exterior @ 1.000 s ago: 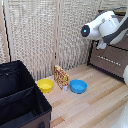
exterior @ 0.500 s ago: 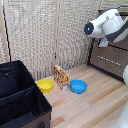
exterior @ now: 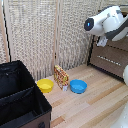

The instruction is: Locate and clasp the grip of the topmost drawer. Steadily and circumspectly yank the drawer open. Discover and seize the nutrition bar using your clamp. Deposit the nutrition bar in the accessible drawer. Unclench the nutrition bar.

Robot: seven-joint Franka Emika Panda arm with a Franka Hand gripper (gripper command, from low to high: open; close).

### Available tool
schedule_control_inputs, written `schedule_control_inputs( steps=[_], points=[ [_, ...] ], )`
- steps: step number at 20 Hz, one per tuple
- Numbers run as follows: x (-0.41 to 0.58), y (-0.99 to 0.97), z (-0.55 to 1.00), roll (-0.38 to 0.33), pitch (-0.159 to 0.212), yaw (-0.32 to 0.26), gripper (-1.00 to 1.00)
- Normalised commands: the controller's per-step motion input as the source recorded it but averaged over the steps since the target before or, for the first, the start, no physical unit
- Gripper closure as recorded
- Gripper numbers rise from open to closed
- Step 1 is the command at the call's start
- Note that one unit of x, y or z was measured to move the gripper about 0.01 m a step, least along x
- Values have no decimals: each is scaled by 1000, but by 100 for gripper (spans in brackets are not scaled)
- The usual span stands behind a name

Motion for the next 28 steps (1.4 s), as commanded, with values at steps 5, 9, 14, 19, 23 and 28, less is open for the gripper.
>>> schedule_control_inputs(
  steps=[5, 9, 14, 19, 23, 28],
  points=[
    [208, 789, -7, 233, 60, 0, 100],
    [81, 897, -46, 153, 19, 0, 100],
    [35, 950, -13, 58, 0, 3, 100],
    [139, 303, -6, -12, 8, 6, -100],
    [264, -66, 0, 35, 49, -8, -100],
    [299, 39, 90, 5, 7, 8, -100]
  ],
)
